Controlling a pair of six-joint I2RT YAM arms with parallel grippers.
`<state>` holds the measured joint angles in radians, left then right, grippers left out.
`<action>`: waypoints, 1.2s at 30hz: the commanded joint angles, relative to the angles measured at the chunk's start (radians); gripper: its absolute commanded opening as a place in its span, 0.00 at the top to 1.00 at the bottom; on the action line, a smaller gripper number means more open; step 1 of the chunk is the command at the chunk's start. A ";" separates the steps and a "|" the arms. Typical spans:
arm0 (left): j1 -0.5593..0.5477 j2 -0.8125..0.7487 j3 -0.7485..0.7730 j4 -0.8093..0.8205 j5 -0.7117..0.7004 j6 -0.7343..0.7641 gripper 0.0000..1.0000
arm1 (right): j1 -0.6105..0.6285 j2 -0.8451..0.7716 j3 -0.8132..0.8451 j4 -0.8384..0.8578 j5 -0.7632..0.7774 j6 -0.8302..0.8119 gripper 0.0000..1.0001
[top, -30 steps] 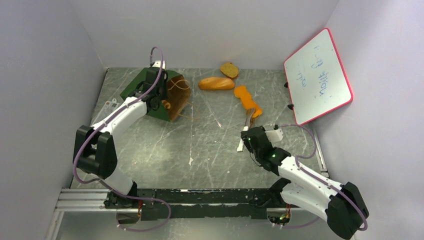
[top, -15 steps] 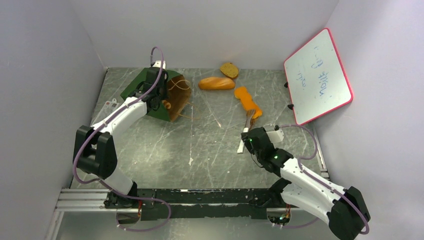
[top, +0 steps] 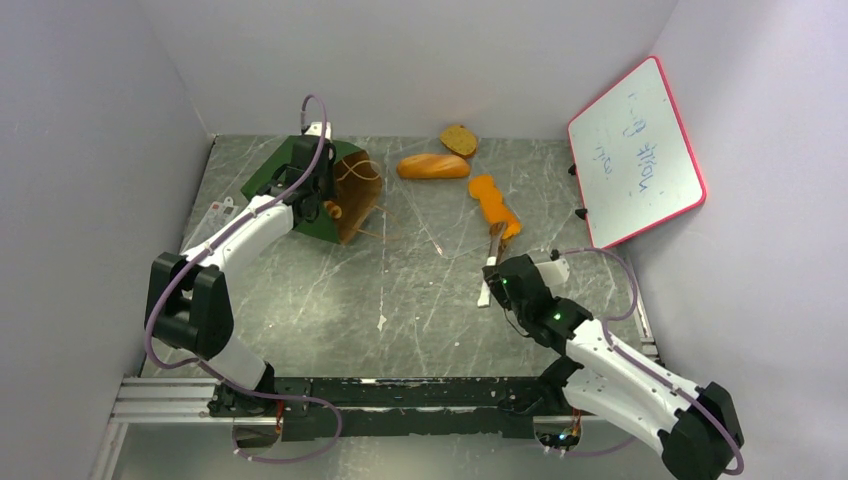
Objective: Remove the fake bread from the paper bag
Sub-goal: Place the fake bread in the container.
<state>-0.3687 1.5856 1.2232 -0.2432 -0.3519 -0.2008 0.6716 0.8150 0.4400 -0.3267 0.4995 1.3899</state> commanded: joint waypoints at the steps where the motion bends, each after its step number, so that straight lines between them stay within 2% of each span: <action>1: -0.007 -0.038 0.000 0.048 0.016 0.006 0.93 | 0.013 -0.031 0.044 -0.024 0.018 -0.007 0.63; 24: -0.007 -0.058 -0.025 0.051 0.021 -0.002 0.93 | 0.044 -0.113 0.089 -0.152 0.085 0.026 0.61; 36: -0.007 -0.062 -0.032 0.052 0.026 -0.005 0.93 | 0.044 -0.124 0.079 -0.167 0.097 0.042 0.56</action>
<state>-0.3687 1.5555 1.1957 -0.2344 -0.3489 -0.1986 0.7090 0.7090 0.4992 -0.4957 0.5472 1.4120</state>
